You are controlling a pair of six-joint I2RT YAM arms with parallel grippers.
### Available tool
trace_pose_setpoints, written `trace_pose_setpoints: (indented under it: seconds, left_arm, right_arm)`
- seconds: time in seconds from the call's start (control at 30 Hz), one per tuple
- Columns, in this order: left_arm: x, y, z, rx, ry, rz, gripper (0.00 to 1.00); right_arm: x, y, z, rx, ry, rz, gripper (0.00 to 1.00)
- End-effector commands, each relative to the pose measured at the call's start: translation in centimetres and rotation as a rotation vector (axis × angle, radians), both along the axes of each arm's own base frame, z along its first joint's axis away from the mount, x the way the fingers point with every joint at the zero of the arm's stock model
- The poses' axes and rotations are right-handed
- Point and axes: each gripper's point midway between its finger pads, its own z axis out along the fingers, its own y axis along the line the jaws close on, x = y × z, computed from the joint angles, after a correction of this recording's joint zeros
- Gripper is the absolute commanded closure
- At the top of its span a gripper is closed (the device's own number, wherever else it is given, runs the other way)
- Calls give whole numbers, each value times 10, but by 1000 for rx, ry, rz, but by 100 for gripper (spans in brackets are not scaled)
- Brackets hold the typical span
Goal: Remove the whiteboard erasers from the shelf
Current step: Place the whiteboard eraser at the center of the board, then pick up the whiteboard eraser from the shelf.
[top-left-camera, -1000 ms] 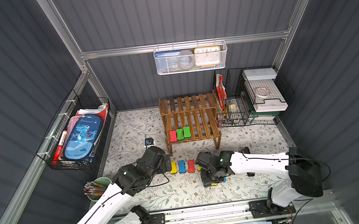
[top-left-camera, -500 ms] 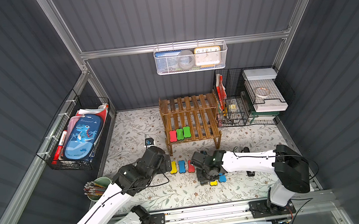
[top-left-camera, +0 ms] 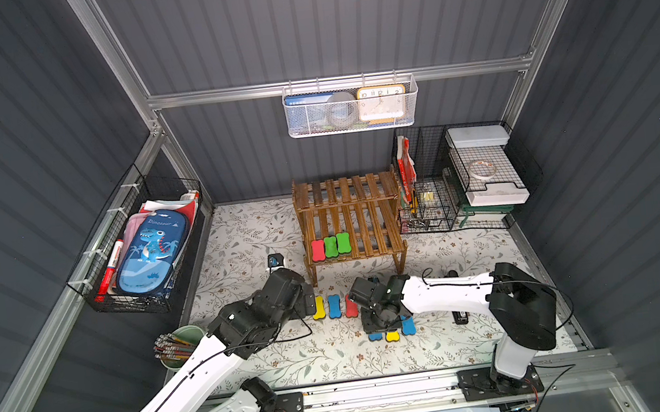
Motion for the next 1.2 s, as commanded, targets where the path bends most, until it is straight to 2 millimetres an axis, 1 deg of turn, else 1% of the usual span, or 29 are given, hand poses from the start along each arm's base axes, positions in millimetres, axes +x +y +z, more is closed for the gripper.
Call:
trace_pose_setpoints:
  seconds: [0.0,0.13,0.2,0.33,0.4,0.47,0.53,0.57,0.6,0.63,0.7,0.77,0.87,0.93,1.07,1.17]
  left_arm:
    - [-1,-1,1,3,10,-5,1]
    - [0,-3,1,-2,11,-5,1]
    - [0,-5,2,-7,14,-6,1]
    - [4,-13,6,-28,13,-24,1]
    - [9,-24,9,-48,8,-50,1]
    - [18,-41,13,-69,5,-89,1]
    - [29,-59,18,-85,6,-129,1]
    - [35,-66,21,-55,1,-166,2]
    - [45,-72,25,-35,-18,-172,4]
    - [52,-83,31,-45,-15,-188,8]
    - [66,-101,39,-54,-21,-212,14]
    - [81,-117,43,-57,-34,-226,20]
    - [98,-137,41,-55,-47,-240,27]
    - [107,-152,48,-54,-77,-248,29]
    - [125,-160,37,2,-99,-210,30]
    - [133,-165,31,11,-116,-203,30]
  right_arm:
    - [5,0,6,-7,-16,8,55]
    - [7,-3,18,-8,-43,17,52]
    - [9,-7,32,-6,-76,25,52]
    - [21,-20,75,48,-221,14,52]
    - [28,-27,96,79,-298,13,52]
    - [36,-39,119,89,-392,3,53]
    - [45,-54,136,87,-482,-20,54]
    - [48,-61,143,92,-511,-29,54]
    - [50,-68,147,97,-525,-43,55]
    - [51,-78,154,111,-542,-66,55]
    - [54,-92,160,124,-560,-105,56]
    - [56,-105,164,138,-575,-136,56]
    - [56,-117,164,153,-579,-160,56]
    - [56,-122,162,157,-574,-163,56]
    - [57,-127,159,162,-562,-167,56]
    - [58,-132,157,161,-557,-175,56]
